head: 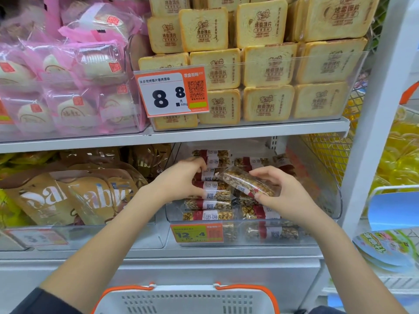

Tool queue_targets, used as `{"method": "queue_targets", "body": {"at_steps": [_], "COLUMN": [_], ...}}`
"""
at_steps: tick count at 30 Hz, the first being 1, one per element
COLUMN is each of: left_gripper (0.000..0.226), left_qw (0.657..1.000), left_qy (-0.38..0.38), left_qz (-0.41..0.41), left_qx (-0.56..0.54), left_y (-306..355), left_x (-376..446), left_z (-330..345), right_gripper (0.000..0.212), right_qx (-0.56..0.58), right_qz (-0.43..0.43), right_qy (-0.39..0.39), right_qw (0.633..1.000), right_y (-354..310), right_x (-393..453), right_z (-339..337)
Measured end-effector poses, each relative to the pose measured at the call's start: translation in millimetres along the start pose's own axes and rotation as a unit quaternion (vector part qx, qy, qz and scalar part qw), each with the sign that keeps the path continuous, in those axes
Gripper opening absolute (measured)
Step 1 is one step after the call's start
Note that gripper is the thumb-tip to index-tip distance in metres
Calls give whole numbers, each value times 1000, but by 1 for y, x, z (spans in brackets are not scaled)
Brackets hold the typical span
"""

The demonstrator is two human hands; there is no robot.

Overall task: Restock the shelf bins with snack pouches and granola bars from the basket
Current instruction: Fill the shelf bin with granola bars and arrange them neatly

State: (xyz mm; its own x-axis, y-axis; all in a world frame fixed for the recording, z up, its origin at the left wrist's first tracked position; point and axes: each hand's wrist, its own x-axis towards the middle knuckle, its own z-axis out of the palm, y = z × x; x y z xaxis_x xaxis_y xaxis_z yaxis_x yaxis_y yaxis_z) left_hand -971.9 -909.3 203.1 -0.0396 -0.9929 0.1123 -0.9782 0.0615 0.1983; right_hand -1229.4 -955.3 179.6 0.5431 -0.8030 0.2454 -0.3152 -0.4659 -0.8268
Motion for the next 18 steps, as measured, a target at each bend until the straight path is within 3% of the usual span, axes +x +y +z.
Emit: {"method": "queue_targets", "body": {"at_steps": [3, 6, 11, 13, 15, 17, 18], "left_gripper": [72, 74, 40, 31, 32, 35, 37], "left_qw": [998, 994, 987, 988, 982, 966, 957], "left_qy": [42, 41, 92, 112, 151, 187, 200], "left_qz": [32, 100, 115, 86, 33, -27, -50], "left_qx": [-30, -30, -67, -71, -112, -177, -206], "left_y": [6, 12, 13, 13, 14, 21, 27], "left_x": [-13, -19, -24, -28, -32, -37, -38], "left_z": [-5, -4, -9, -9, -6, 0, 5], "right_gripper": [41, 39, 31, 32, 50, 55, 53], "right_qx": [19, 145, 278, 375, 511, 605, 612], "right_qz": [2, 37, 113, 138, 150, 149, 147], "right_qy": [-12, -43, -42, -26, 6, 20, 15], "right_qw": [1000, 988, 953, 916, 846, 782, 777], "right_y": [-2, -9, -17, -18, -21, -27, -29], "right_x": [1, 5, 12, 13, 14, 14, 13], "right_z": [3, 9, 23, 29, 33, 36, 41]}}
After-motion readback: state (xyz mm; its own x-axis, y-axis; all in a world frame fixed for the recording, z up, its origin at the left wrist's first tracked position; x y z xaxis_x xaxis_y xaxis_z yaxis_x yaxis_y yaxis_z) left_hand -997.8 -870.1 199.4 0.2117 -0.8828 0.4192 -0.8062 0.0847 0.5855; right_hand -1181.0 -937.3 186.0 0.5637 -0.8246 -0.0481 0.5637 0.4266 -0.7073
